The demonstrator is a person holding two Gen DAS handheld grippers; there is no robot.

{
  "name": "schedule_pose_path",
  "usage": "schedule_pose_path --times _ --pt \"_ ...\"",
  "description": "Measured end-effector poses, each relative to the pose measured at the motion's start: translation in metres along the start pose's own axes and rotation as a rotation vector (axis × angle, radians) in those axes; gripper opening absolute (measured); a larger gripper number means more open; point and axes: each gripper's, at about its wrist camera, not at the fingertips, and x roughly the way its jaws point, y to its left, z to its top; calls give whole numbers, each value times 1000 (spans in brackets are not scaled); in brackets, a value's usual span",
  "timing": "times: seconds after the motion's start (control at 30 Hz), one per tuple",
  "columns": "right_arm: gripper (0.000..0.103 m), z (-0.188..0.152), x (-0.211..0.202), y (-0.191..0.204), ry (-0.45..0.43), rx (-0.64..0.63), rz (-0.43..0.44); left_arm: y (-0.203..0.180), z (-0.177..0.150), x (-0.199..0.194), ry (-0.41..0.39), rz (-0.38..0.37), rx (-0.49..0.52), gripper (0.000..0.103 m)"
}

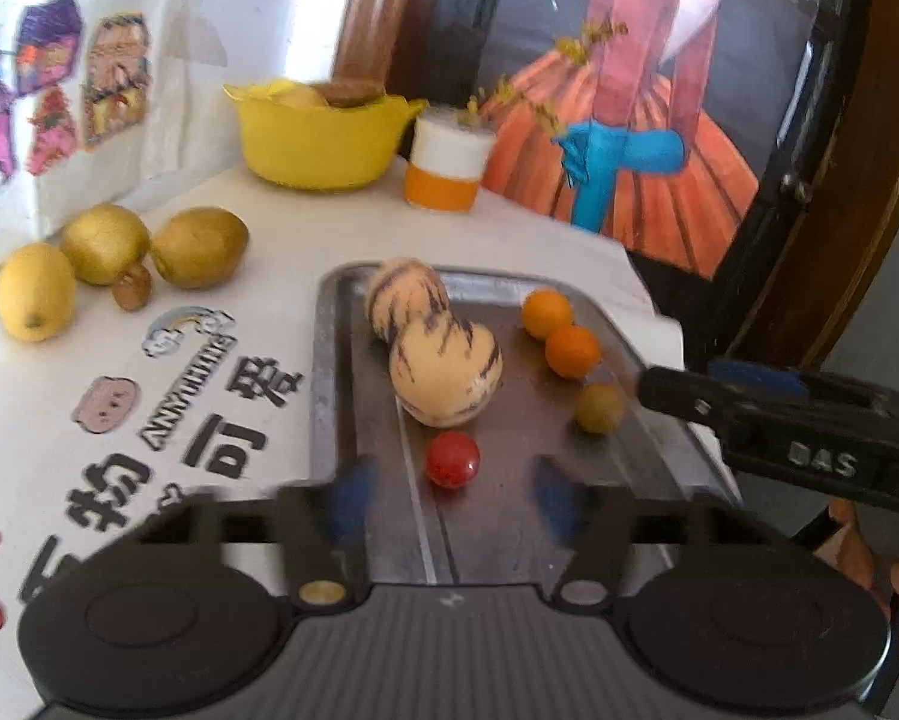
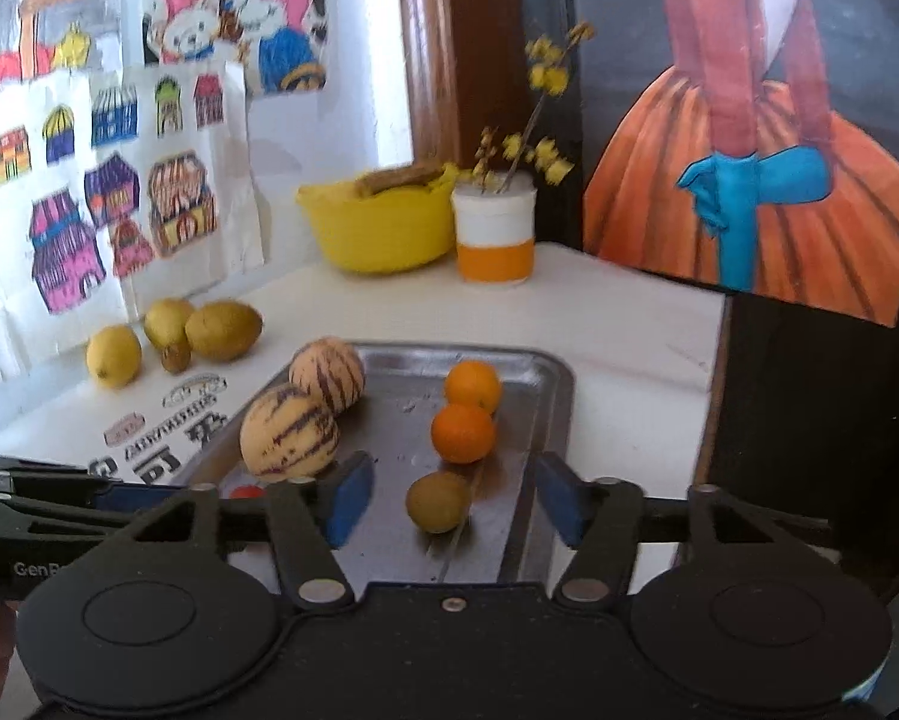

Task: Organize fruits
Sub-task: 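Withdraw both open tools from the tray toward the lemons and pears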

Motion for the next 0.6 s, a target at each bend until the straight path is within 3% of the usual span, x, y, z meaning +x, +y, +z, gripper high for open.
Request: schedule_pose_path --times 0.17,0.27,0.6 --pt "94 1 -39 5 -63 14 -28 6 -1 -37 -80 0 -2 97" --pt "102 0 -63 11 -95 11 -39 12 -5 -60 -116 12 -12 102" --pt "102 -26 -115 46 -52 0 -51 49 -40 -104 -84 25 -39 103"
